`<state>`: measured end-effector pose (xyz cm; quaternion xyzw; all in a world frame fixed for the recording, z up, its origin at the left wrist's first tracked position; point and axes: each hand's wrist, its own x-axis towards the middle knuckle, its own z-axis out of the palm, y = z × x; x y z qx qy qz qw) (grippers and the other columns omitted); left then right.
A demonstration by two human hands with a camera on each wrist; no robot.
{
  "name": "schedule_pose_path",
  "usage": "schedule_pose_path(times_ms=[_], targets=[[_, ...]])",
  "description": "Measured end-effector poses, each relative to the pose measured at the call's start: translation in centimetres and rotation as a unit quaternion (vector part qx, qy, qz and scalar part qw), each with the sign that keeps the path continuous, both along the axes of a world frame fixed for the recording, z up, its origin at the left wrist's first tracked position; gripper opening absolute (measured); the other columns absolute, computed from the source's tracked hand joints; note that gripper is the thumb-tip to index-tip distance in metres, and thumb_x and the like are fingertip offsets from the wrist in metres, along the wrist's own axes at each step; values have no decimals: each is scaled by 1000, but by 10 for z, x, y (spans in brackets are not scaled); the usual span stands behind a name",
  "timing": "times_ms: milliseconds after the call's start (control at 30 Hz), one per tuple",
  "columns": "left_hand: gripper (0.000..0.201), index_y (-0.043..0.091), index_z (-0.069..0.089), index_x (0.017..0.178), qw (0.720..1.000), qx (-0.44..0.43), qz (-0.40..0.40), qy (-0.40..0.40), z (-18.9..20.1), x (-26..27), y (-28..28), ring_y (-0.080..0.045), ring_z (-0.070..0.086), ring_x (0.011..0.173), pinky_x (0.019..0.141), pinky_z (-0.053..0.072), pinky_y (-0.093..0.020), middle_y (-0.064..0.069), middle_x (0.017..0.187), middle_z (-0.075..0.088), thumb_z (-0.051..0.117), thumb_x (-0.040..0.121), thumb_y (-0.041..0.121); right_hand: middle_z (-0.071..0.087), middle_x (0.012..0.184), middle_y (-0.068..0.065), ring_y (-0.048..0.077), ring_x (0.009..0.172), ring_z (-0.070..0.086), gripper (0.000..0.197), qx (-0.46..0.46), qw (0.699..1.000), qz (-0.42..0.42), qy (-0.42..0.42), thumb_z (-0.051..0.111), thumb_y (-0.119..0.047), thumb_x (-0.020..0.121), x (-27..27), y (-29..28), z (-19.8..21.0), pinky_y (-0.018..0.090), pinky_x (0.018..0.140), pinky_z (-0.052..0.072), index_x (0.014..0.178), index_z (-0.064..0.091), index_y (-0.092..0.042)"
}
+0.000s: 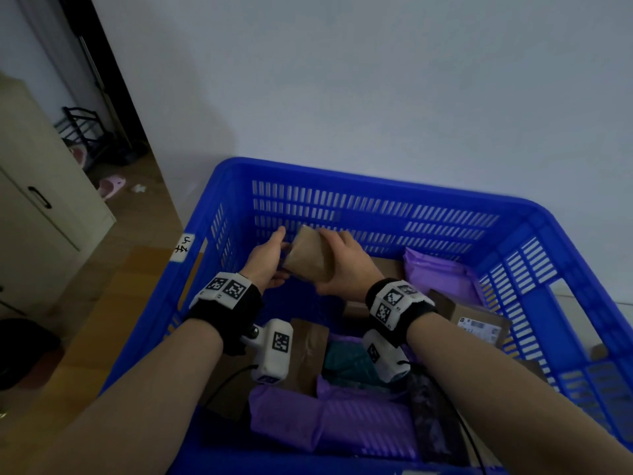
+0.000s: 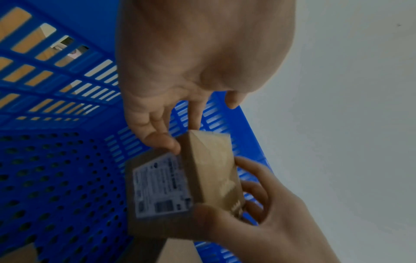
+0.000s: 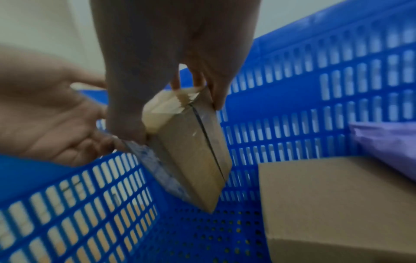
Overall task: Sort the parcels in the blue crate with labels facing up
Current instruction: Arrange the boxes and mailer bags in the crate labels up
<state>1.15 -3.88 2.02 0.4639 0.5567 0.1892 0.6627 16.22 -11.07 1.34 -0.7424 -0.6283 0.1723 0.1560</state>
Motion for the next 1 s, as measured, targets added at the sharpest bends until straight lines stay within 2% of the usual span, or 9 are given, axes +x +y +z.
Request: schedule_pose_path(times_ms=[100, 200, 333, 500, 600, 700, 800, 900, 1000], targets=[[27, 12, 56, 113, 999, 36, 22, 23, -4, -6, 3, -20, 53, 76, 68, 46, -31, -9, 102, 55, 46, 97, 31, 47, 127, 3, 21, 112, 50, 86, 10, 989, -92, 118, 79, -33, 67, 16, 1, 2, 29, 87, 43, 139, 35, -20], [12, 7, 58, 90, 997, 40, 35, 56, -11, -12, 6, -21, 52, 76, 69, 46, -31, -12, 95, 53, 50, 95, 14, 55, 118, 1, 18, 103, 56, 74, 33, 937, -192, 289, 78, -34, 70, 31, 3, -2, 31, 88, 50, 134, 45, -18], [40, 3, 53, 124, 999, -7, 13, 36, -17, -12, 4, -25, 59, 98, 81, 49, -33, -11, 118, 59, 58, 92, 27, 62, 118, 16, 27, 101, 64, 63, 45, 838, -277, 469, 77, -38, 65, 41, 7, -12, 42, 86, 56, 122, 56, -22], [36, 8, 54, 128, 1000, 27, 14, 2, -21, -10, -2, -23, 61, 98, 93, 50, -37, -10, 113, 61, 55, 94, 20, 62, 114, 5, 22, 102, 61, 44, 19, 789, -279, 547, 69, -33, 80, 43, 7, -22, 34, 78, 54, 121, 59, -22], [30, 10, 56, 125, 998, 43, 46, 17, -28, -14, 1, -22, 60, 97, 93, 49, -38, -11, 113, 61, 52, 95, 15, 62, 107, 3, 21, 96, 59, 38, -12, 788, -273, 552, 64, -33, 86, 35, 11, -35, 33, 84, 48, 122, 59, -22], [17, 7, 56, 109, 996, 40, 71, 44, -43, -21, 6, -22, 60, 88, 77, 51, -30, -16, 110, 60, 52, 96, 16, 54, 126, 2, 26, 117, 51, 48, -74, 798, -247, 544, 63, -41, 85, 25, 18, -55, 39, 98, 42, 130, 53, -27], [14, 3, 57, 103, 991, 57, 75, 100, -61, -26, 10, -20, 59, 71, 68, 49, -28, -20, 103, 61, 53, 94, 13, 51, 129, 1, 19, 117, 47, 54, -110, 820, -227, 513, 61, -34, 89, 17, 26, -72, 37, 101, 41, 139, 46, -22], [17, 3, 63, 104, 982, 60, 86, 154, -87, -30, 21, -33, 66, 89, 88, 54, -42, -24, 108, 66, 59, 90, 12, 55, 133, 8, 18, 110, 55, 48, -130, 839, -198, 490, 59, -20, 92, 8, 37, -87, 32, 101, 44, 137, 47, -9], [27, 3, 63, 114, 979, 42, 84, 182, -107, -30, 31, -34, 65, 101, 93, 52, -48, -21, 110, 68, 59, 90, 14, 57, 130, 14, 22, 105, 57, 45, -139, 853, -203, 461, 57, -13, 93, 2, 46, -100, 30, 97, 46, 136, 48, -3]])
